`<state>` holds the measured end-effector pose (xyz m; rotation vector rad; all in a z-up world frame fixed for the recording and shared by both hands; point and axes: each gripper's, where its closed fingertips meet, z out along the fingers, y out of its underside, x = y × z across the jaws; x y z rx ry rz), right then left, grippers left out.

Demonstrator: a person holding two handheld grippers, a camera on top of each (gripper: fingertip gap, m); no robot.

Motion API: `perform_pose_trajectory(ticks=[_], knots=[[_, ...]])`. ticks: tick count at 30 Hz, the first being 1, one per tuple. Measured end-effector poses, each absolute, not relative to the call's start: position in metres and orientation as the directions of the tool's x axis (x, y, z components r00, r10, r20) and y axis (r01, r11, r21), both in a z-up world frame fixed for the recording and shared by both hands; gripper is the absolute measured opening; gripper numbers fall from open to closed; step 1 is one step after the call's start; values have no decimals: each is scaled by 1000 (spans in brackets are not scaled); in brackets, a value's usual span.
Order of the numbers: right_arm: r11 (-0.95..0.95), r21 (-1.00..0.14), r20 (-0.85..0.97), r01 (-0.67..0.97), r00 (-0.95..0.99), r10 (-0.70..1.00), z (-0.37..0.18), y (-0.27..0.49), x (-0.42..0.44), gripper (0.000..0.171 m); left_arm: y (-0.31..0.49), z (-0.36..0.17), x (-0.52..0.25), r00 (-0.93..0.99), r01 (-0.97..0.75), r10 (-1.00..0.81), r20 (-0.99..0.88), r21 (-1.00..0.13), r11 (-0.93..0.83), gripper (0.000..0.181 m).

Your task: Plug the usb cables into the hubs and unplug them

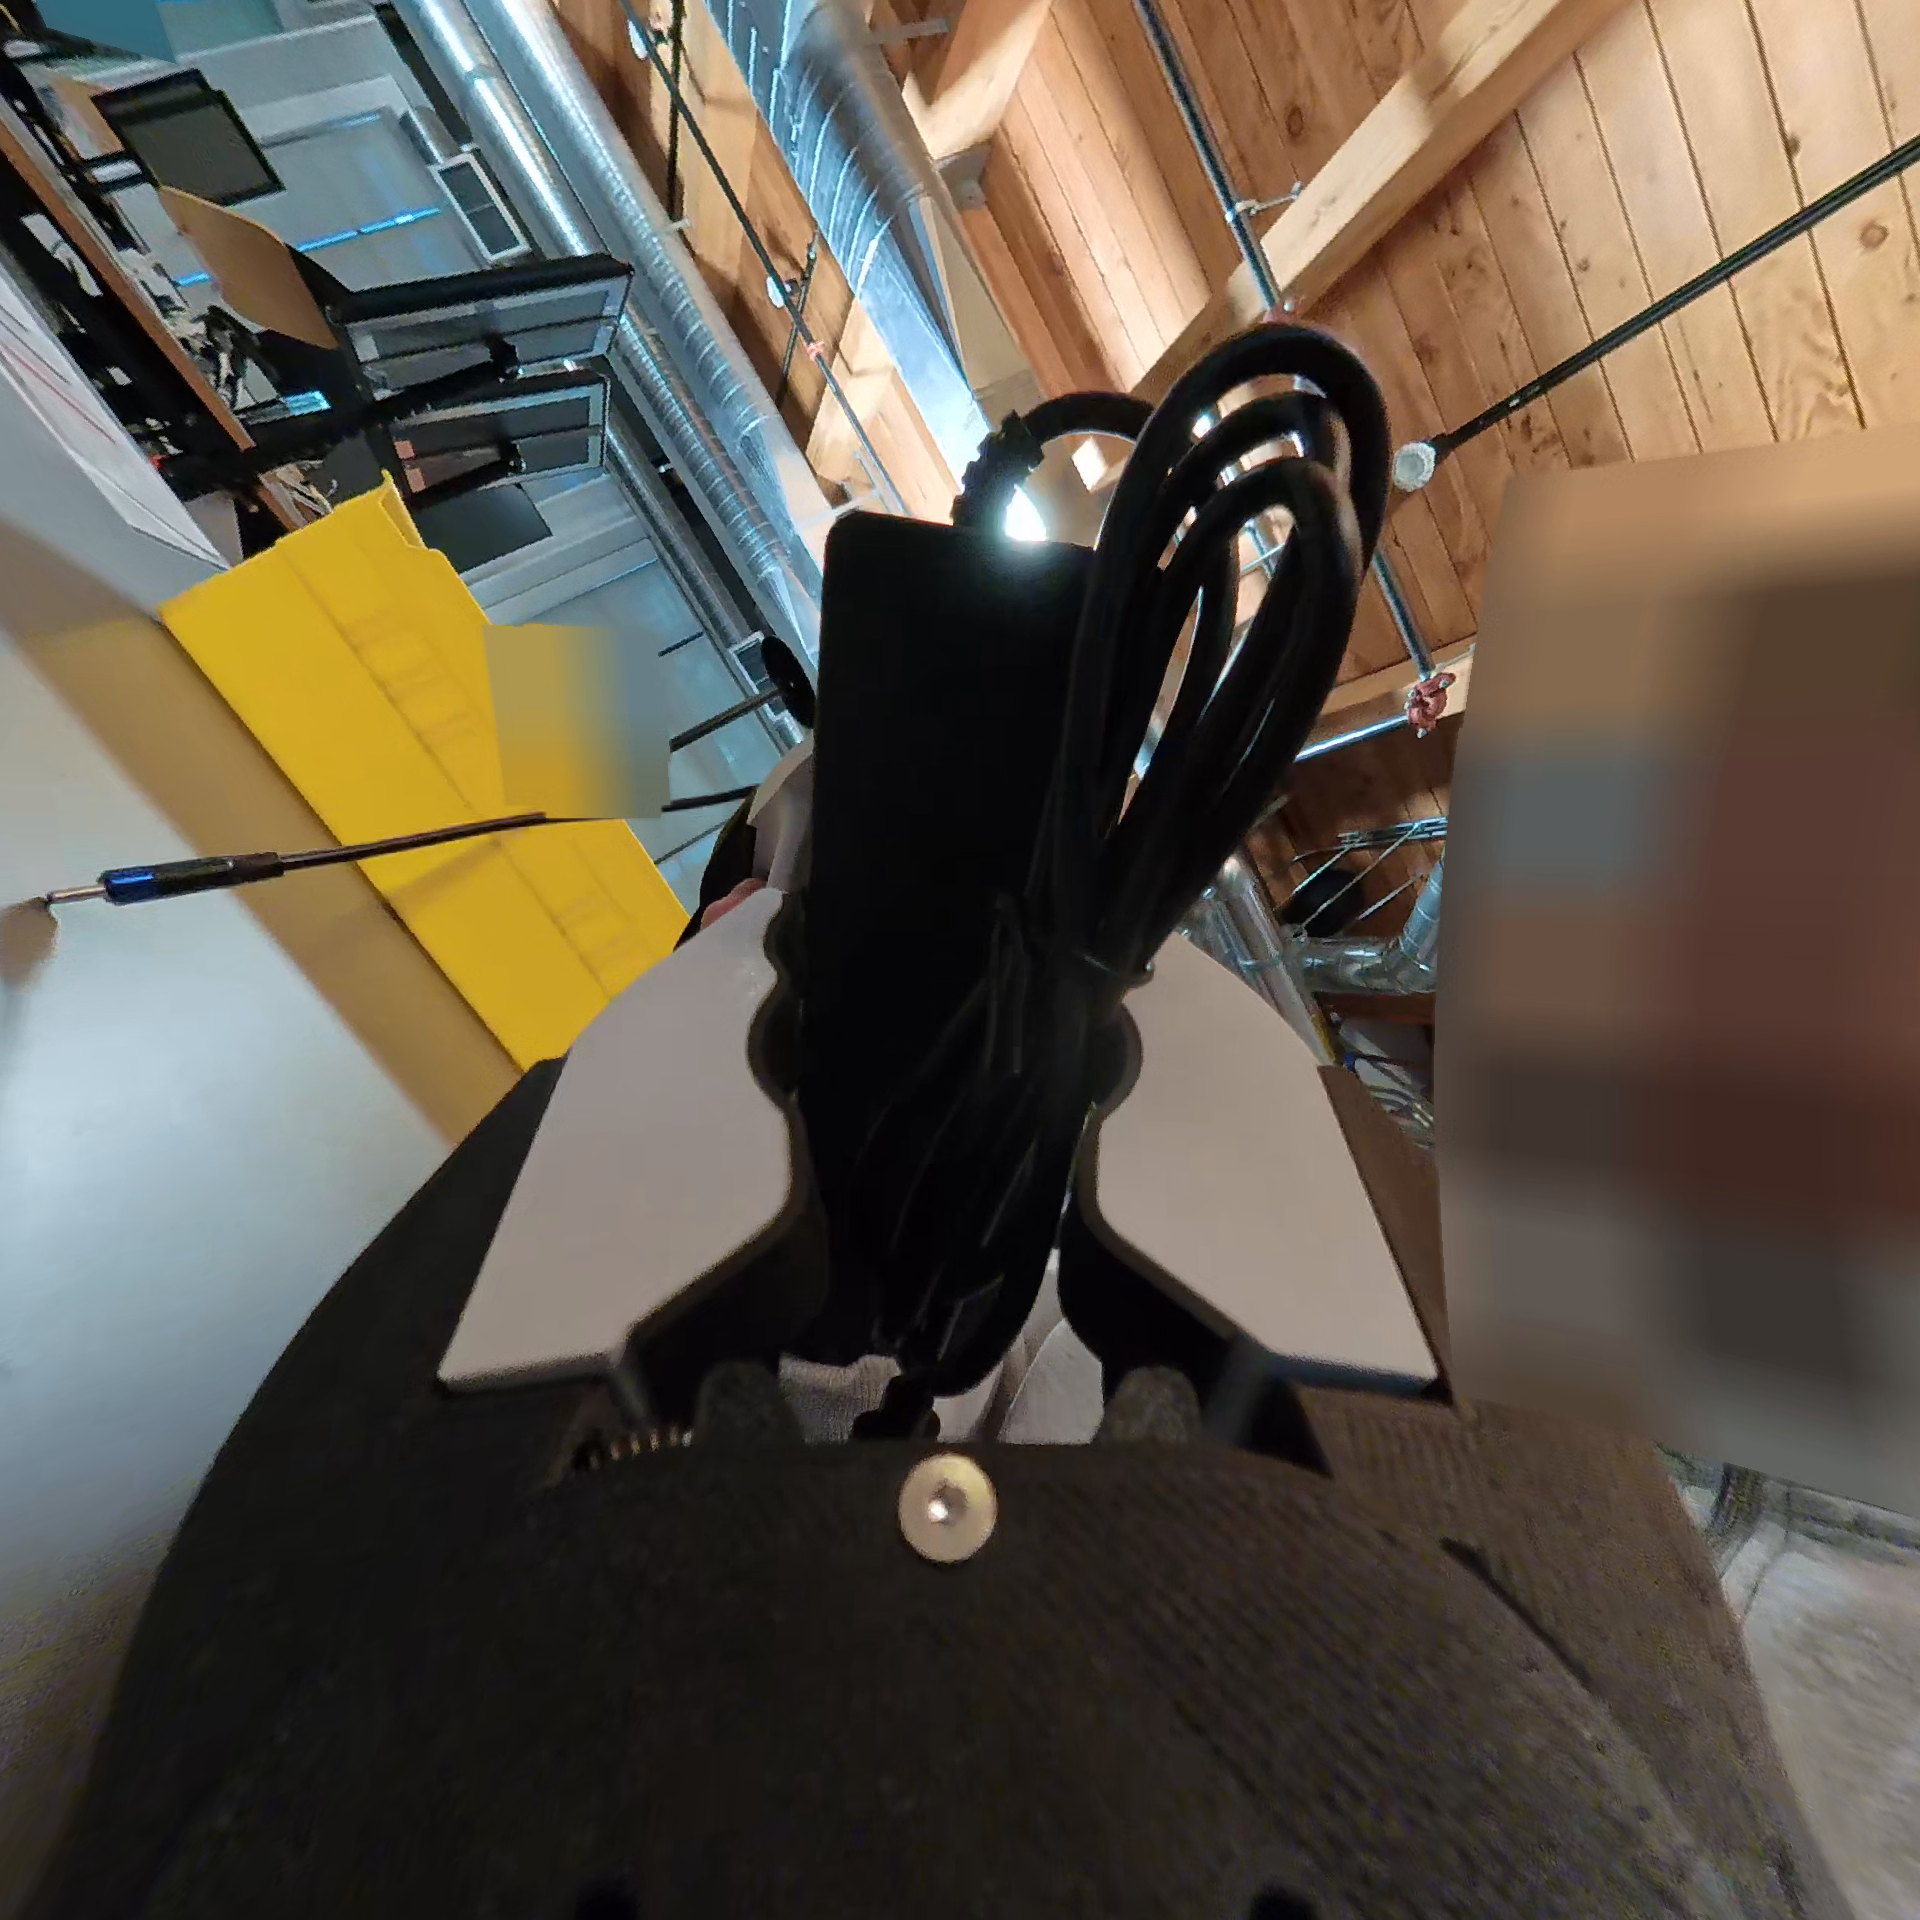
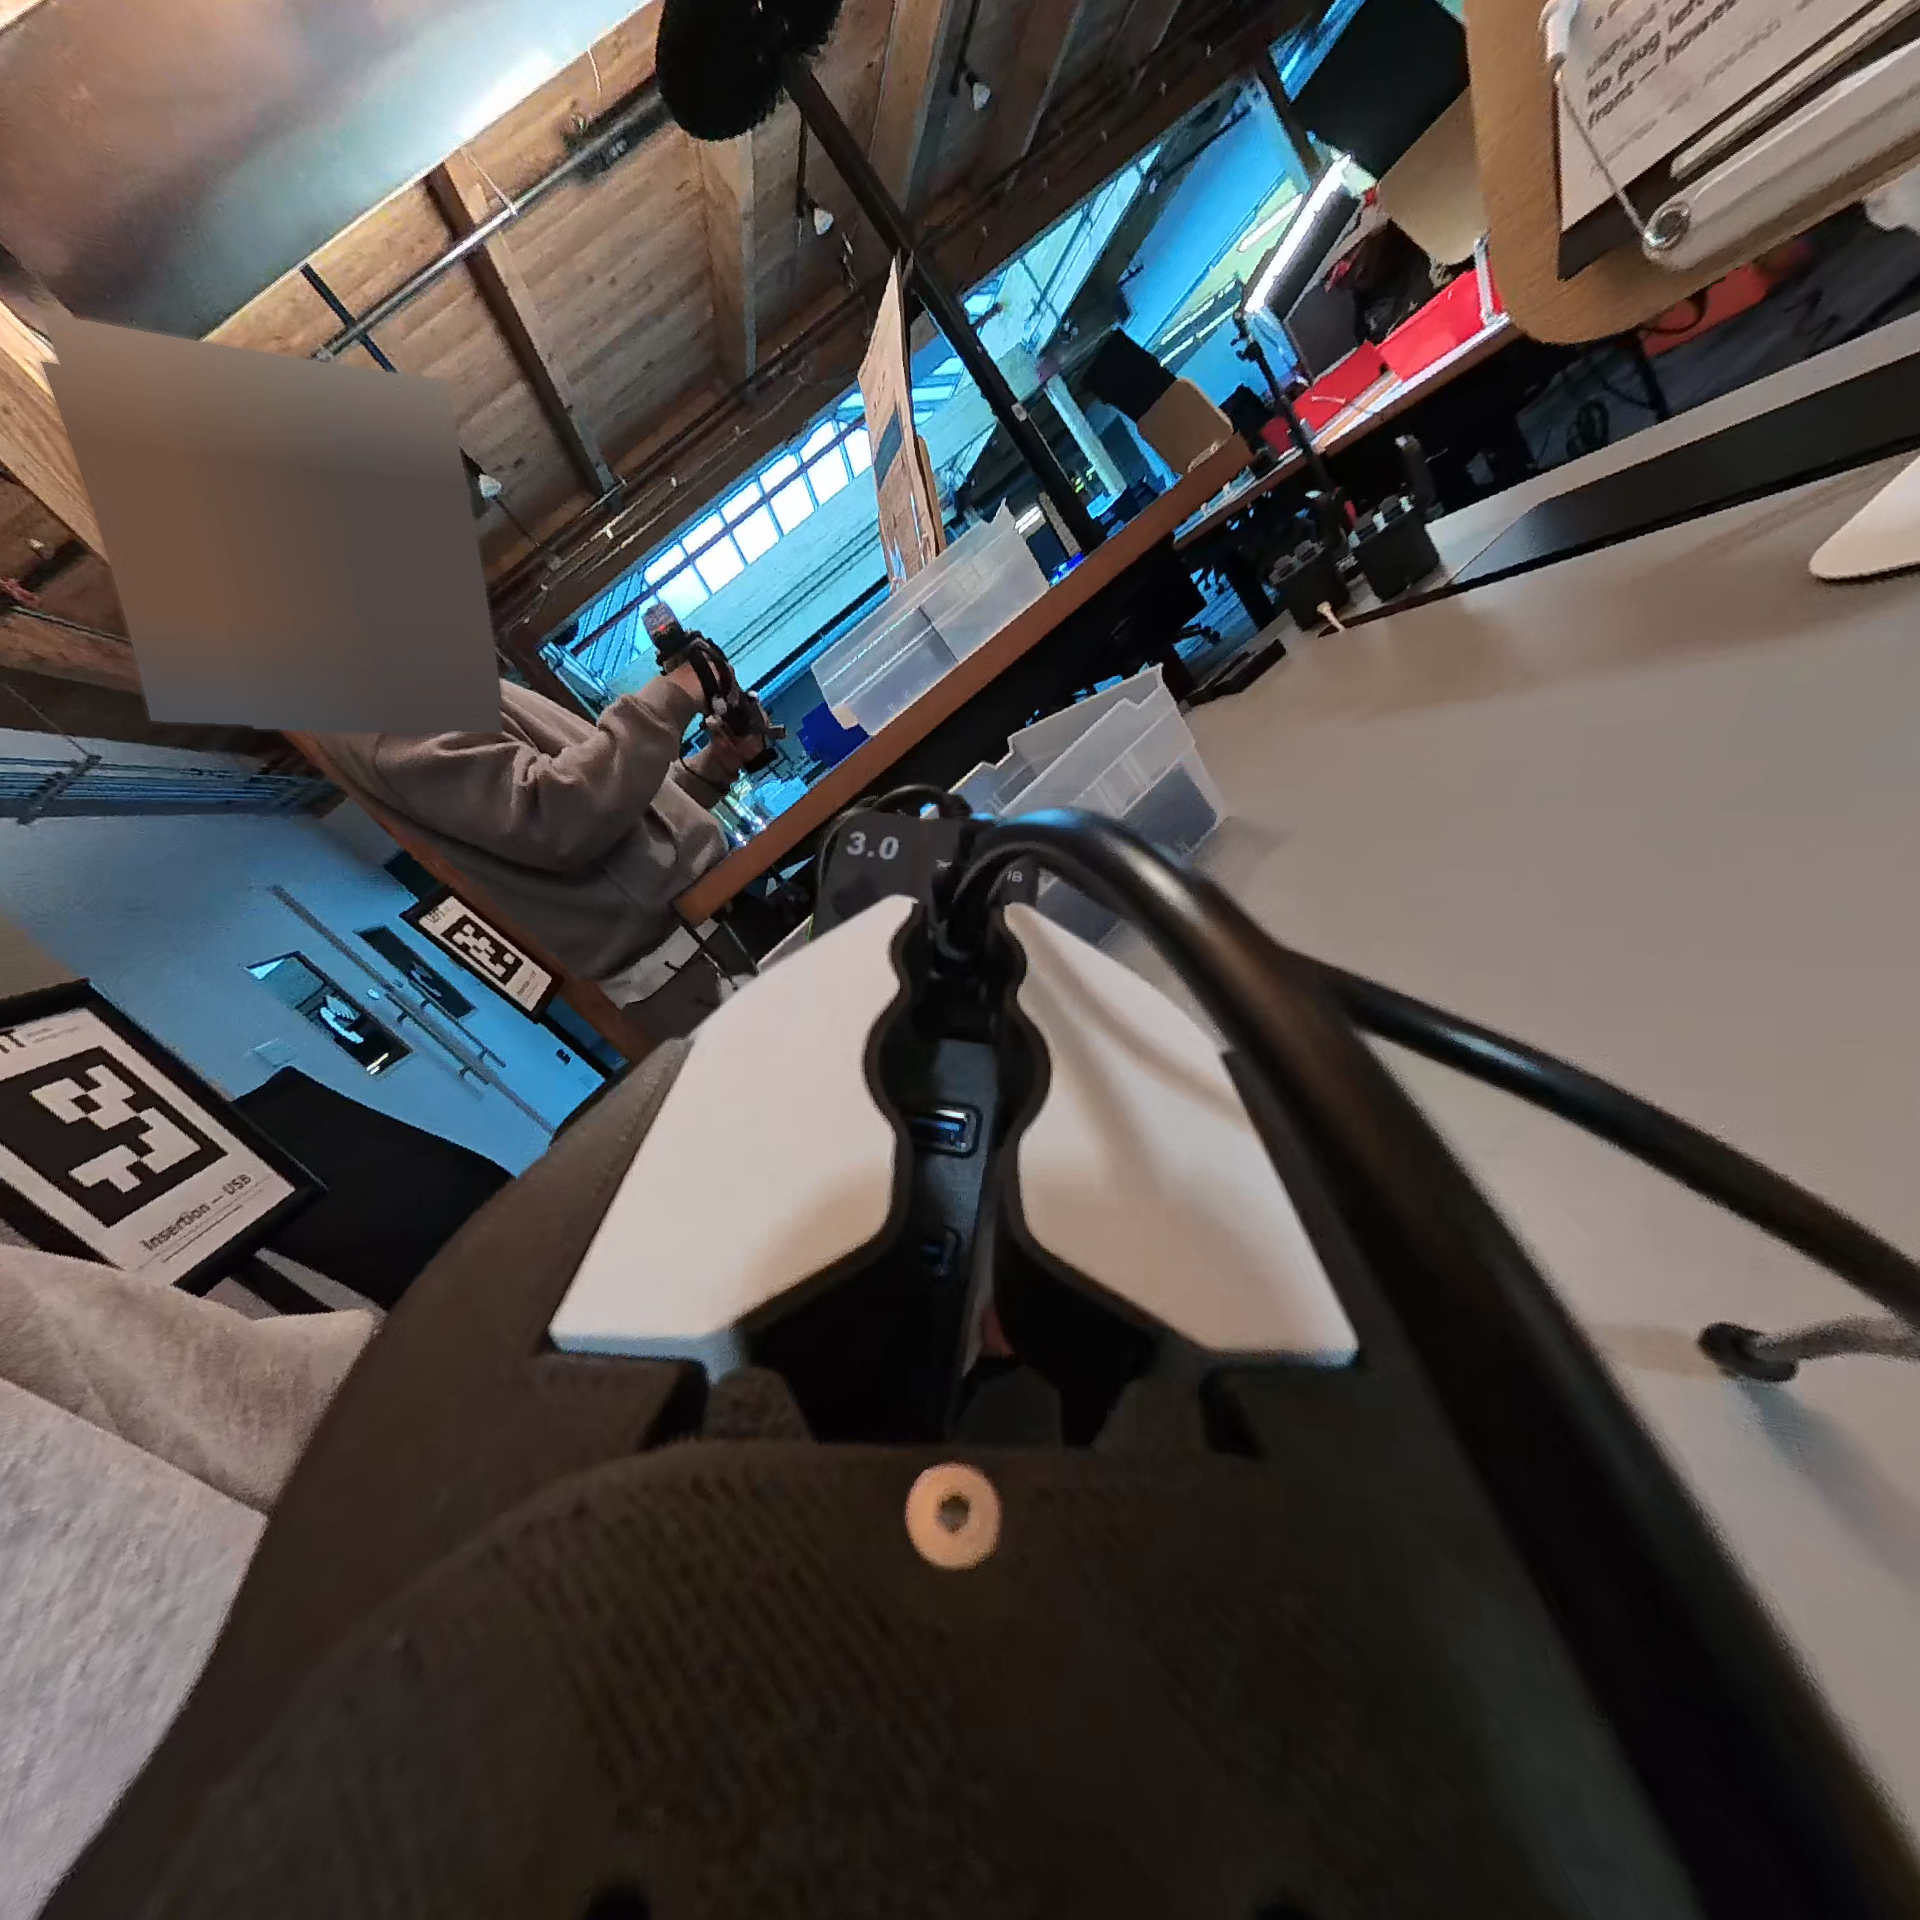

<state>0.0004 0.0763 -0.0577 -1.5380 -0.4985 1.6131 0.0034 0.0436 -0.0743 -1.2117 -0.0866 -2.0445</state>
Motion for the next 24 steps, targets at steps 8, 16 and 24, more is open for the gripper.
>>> perform_pose_trajectory(ticks=[8,16,24], knots=[[-585,-776,-617,-235,93,781,-63,75,-1,13,42,-78,6,-214,597,-589,780,-373,-710,53],[-573,-790,-603,-218,109,791,-66,80,-3,12,47,-81,5,-227,596,-570,790,-350,-723,53],[-492,-848,-525,-198,192,829,-76,83,-6,22,61,-86,-15,-261,646,-528,808,-260,-717,53]])
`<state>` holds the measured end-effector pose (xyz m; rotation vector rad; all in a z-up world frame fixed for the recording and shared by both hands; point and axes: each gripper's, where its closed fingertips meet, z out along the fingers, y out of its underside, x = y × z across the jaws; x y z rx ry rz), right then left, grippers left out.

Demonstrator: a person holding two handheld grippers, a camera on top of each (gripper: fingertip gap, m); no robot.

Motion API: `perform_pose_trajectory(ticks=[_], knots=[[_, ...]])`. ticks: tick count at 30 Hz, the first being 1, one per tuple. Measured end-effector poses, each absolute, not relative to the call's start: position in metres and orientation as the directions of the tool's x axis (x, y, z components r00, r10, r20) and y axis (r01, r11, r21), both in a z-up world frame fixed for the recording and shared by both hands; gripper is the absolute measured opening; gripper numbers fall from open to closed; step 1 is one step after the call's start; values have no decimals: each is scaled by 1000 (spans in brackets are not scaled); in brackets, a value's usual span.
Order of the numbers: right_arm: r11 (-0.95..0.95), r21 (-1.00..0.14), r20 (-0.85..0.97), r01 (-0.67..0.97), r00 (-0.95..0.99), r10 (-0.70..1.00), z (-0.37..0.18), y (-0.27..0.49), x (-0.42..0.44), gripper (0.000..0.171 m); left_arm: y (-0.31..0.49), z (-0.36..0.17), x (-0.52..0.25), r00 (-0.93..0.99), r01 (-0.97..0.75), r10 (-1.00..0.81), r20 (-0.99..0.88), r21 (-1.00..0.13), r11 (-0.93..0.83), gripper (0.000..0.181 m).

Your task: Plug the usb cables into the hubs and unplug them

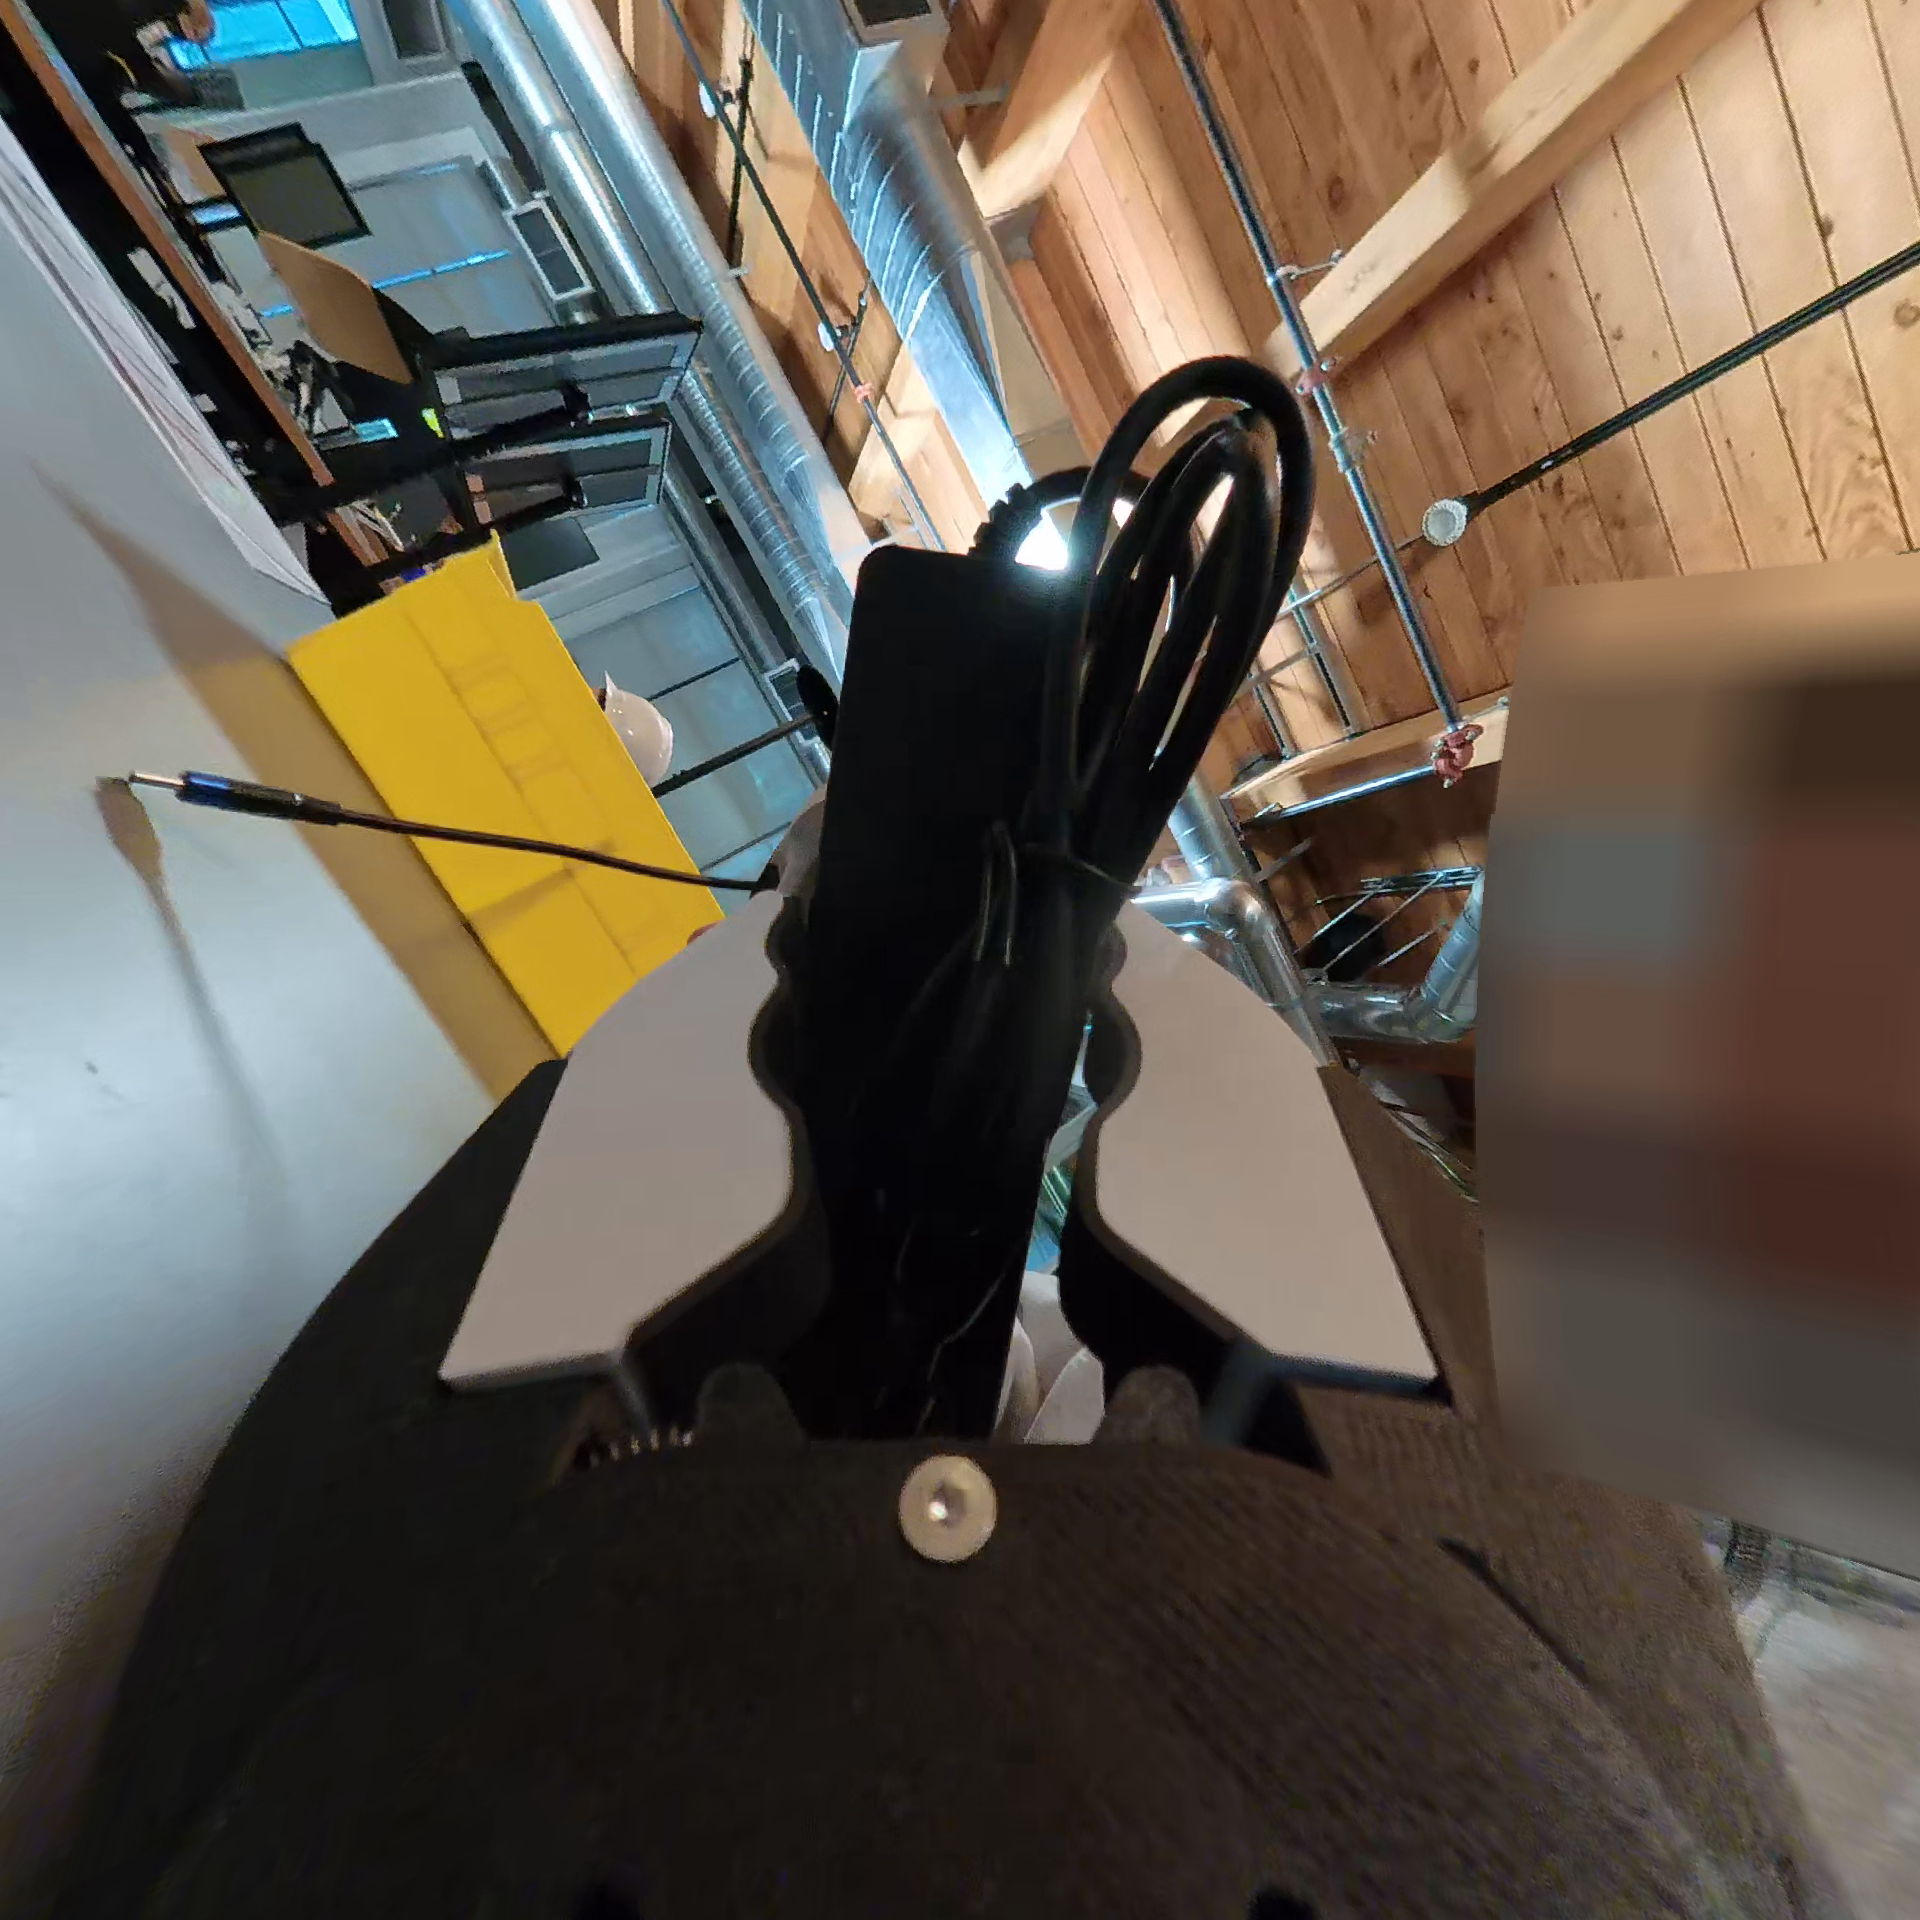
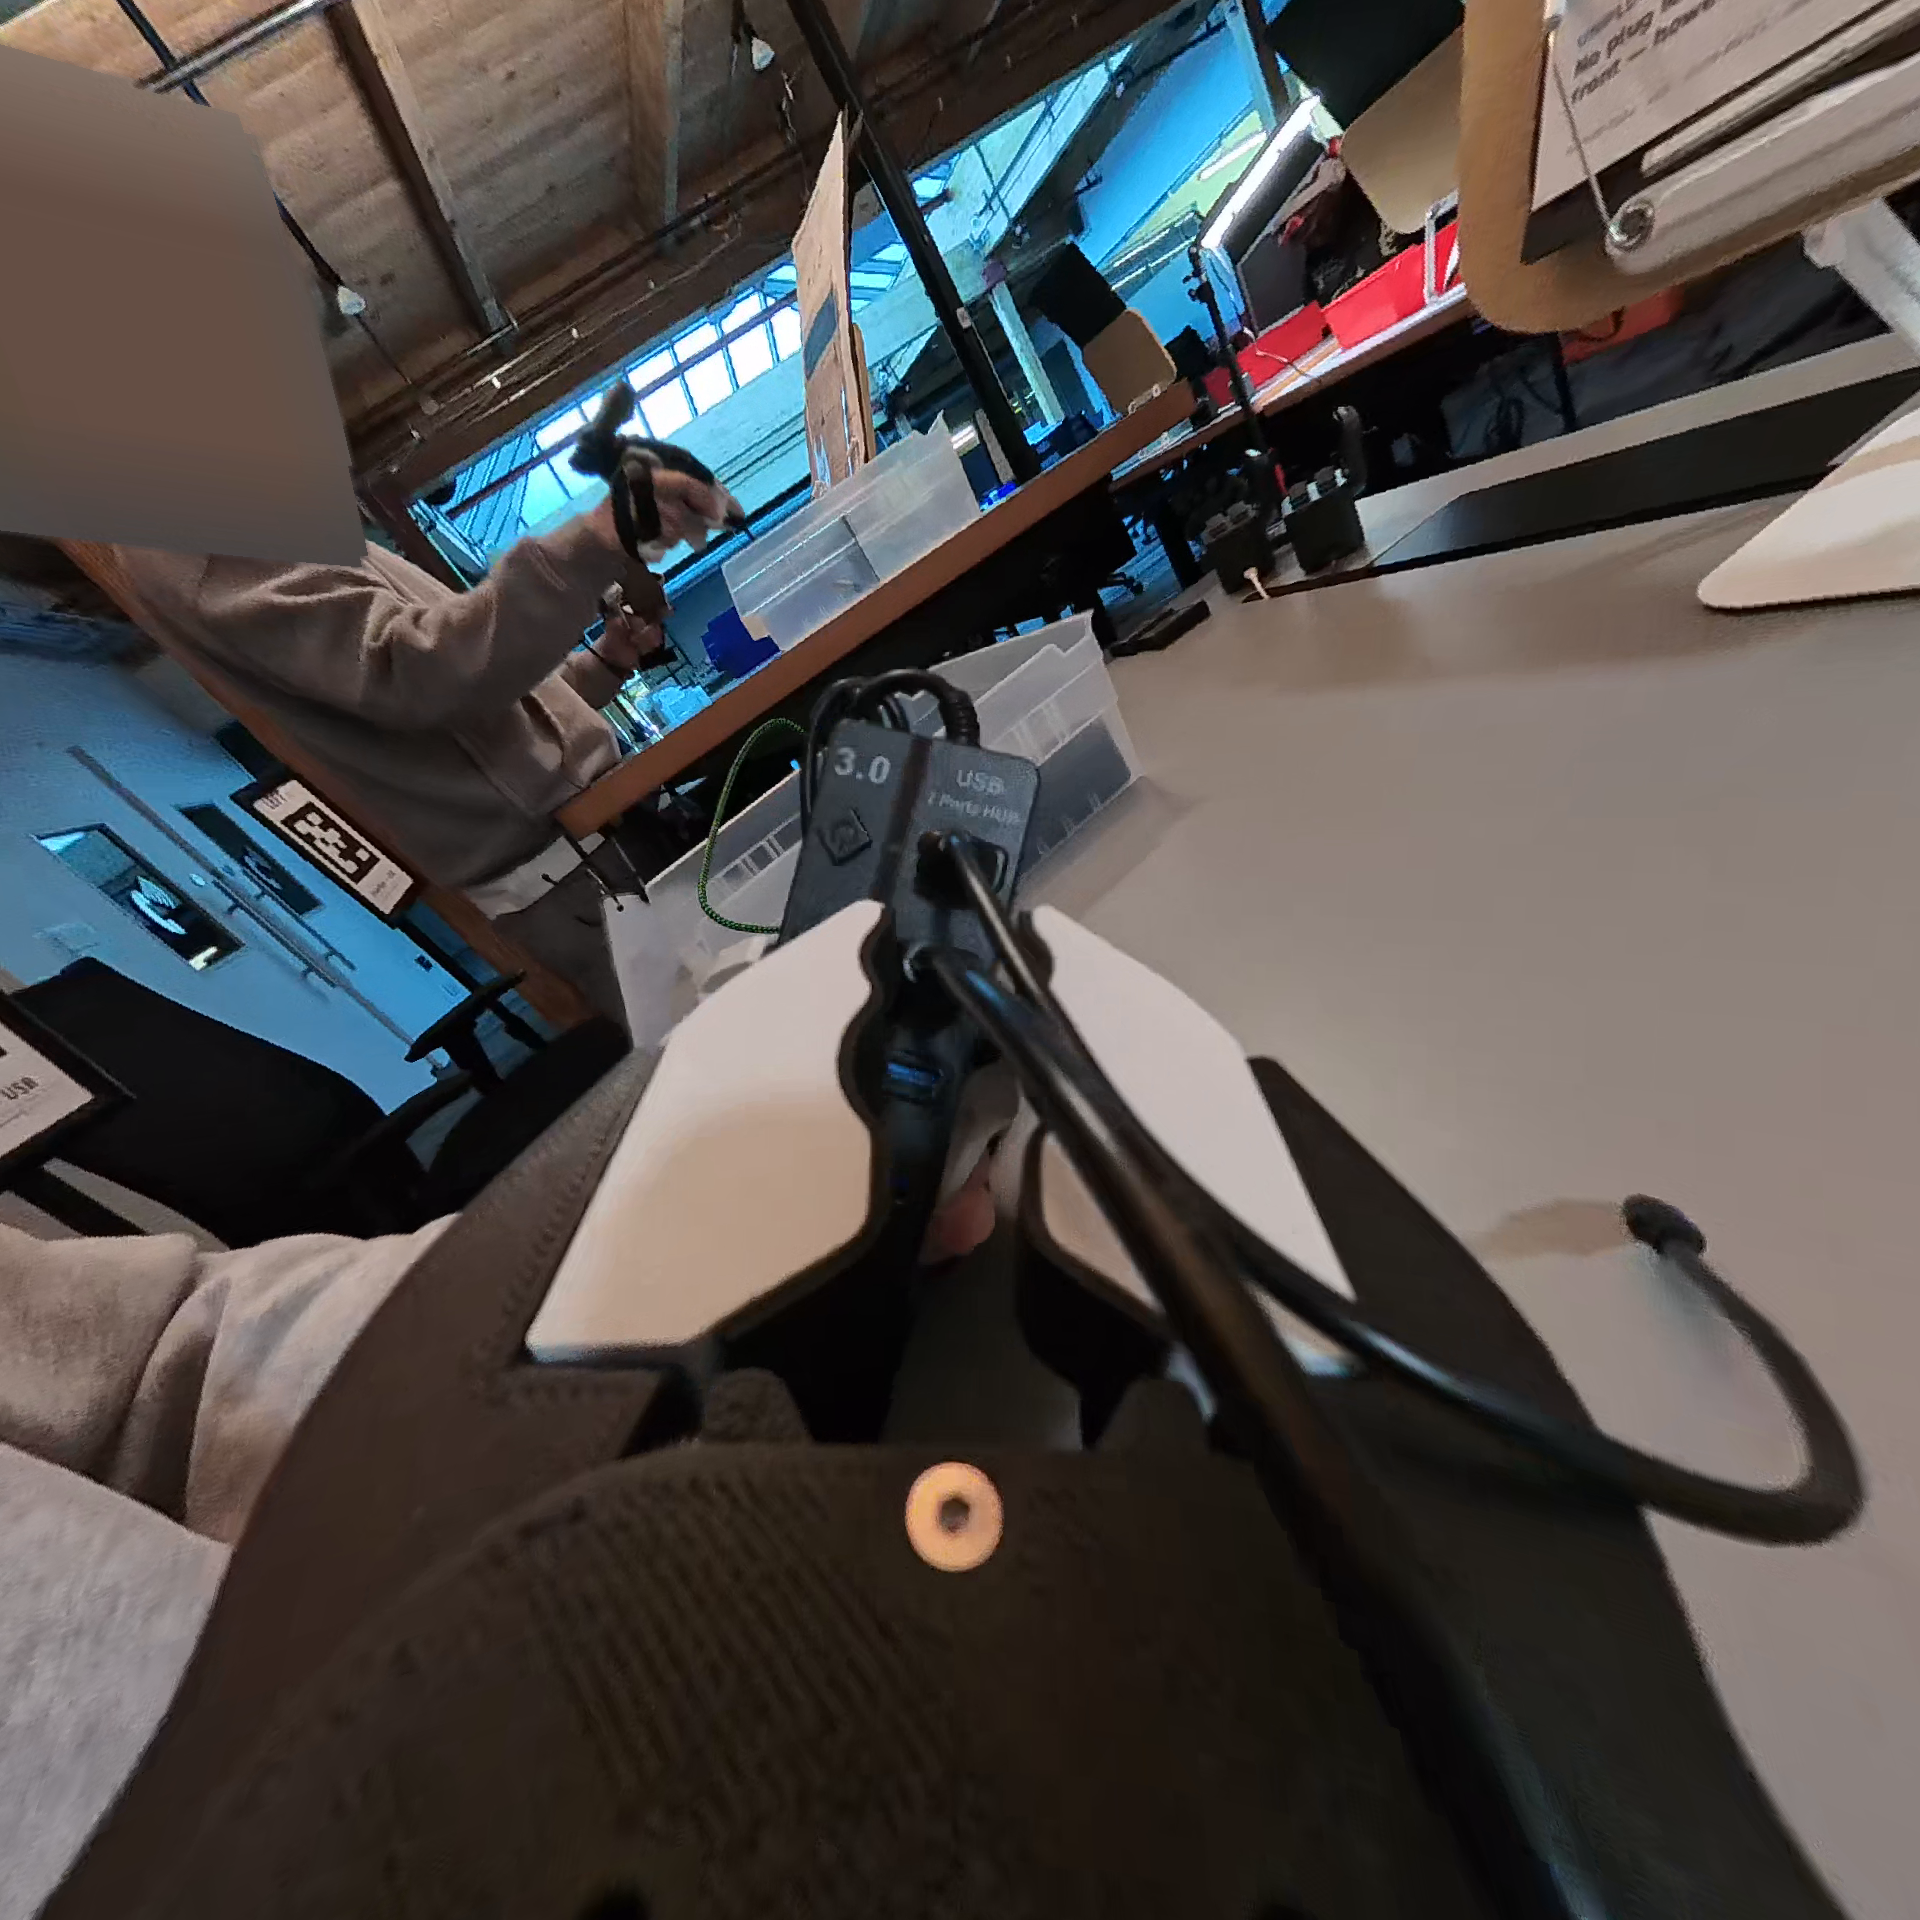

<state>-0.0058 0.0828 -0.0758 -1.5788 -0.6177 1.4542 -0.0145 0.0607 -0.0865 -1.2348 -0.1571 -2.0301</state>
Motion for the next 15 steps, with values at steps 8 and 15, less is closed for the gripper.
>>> perform_pose_trajectory(ticks=[8,15], knots=[[-589,-792,-609,-159,135,782,-90,74,-14,37,72,-83,-42,-237,719,-547,803,-233,-654,53],[-625,-779,-626,-52,104,773,-108,55,-30,46,76,-84,-53,-201,753,-560,804,-239,-613,53]])
